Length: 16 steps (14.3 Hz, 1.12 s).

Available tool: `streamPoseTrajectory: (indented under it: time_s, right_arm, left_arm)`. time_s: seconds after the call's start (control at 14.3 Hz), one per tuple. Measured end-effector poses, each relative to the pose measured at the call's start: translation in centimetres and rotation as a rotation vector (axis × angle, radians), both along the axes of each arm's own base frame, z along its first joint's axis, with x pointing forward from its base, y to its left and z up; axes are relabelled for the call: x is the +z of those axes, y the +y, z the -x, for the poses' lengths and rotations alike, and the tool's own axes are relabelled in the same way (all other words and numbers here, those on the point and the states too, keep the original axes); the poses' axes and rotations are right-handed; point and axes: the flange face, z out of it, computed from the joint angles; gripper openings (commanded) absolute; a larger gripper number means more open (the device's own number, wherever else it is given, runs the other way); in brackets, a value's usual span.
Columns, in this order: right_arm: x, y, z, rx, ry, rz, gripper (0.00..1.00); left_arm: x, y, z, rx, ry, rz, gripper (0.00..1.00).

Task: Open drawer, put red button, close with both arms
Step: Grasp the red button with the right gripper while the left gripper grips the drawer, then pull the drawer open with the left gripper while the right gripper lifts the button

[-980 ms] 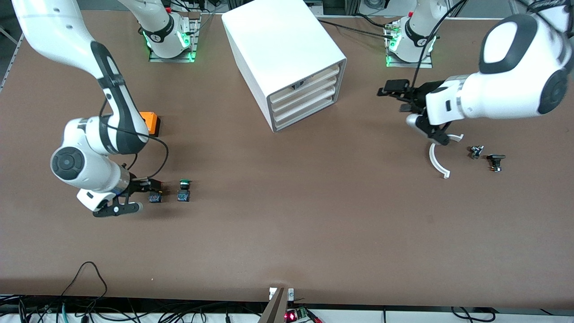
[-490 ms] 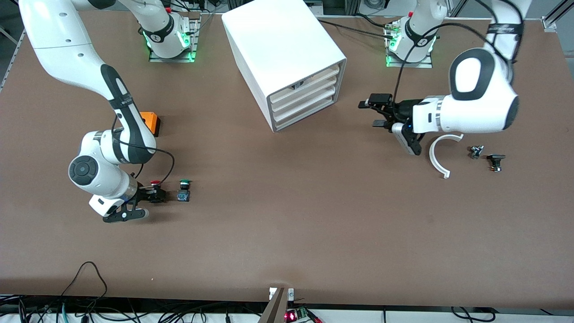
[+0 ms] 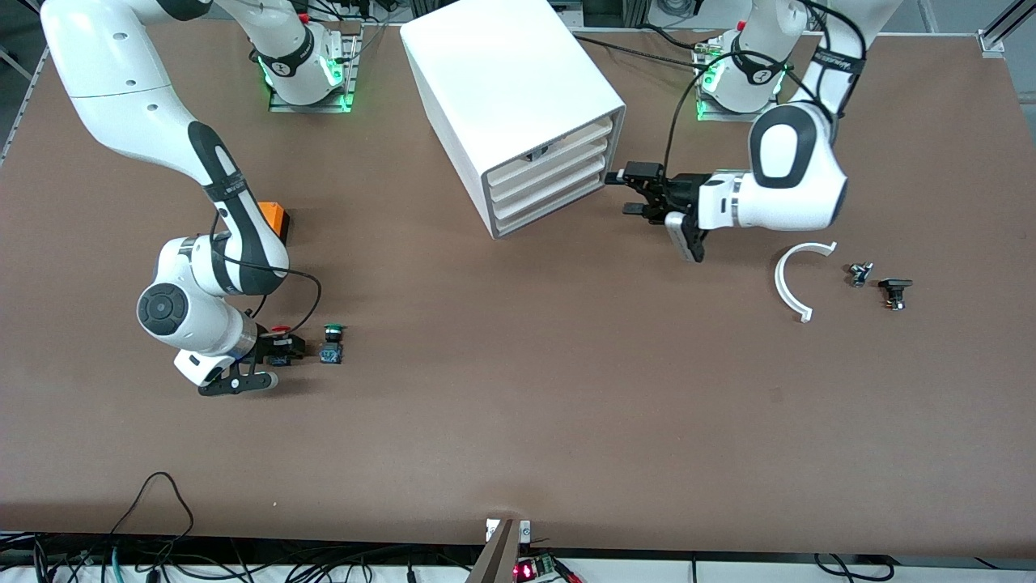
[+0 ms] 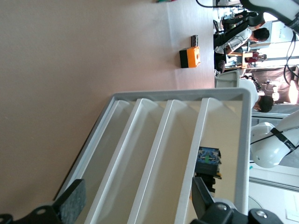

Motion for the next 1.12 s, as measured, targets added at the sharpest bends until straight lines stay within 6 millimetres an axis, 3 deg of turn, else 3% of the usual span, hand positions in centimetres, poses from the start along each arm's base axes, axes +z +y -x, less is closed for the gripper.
streamPoseTrajectory:
  time_s: [0.21,0.42,0.7,1.12]
  right_arm:
    - [0.1,0.0,0.0,0.0,-0.001,-0.001,0.28]
    - [0.2,0.1,-0.1,0.001,-0.004,-0.002,0.02]
    - [1.1,0.2,-0.7,0.0,-0.026,-0.005,0.0]
    - [5.2,1.6,-1.8,-0.073,-0.03,-0.099,0.0]
  left_arm:
    - [-2.0,-0.1,0.8,0.024,0.013,0.054,0.98]
    - [-4.4,-1.5,3.1,0.044,0.026,0.136,0.94]
    - [-7.6,-2.4,5.6,0.048,0.033,0.195,0.86]
    - [-8.5,-4.0,7.5,0.04,0.064,0.222,0.5]
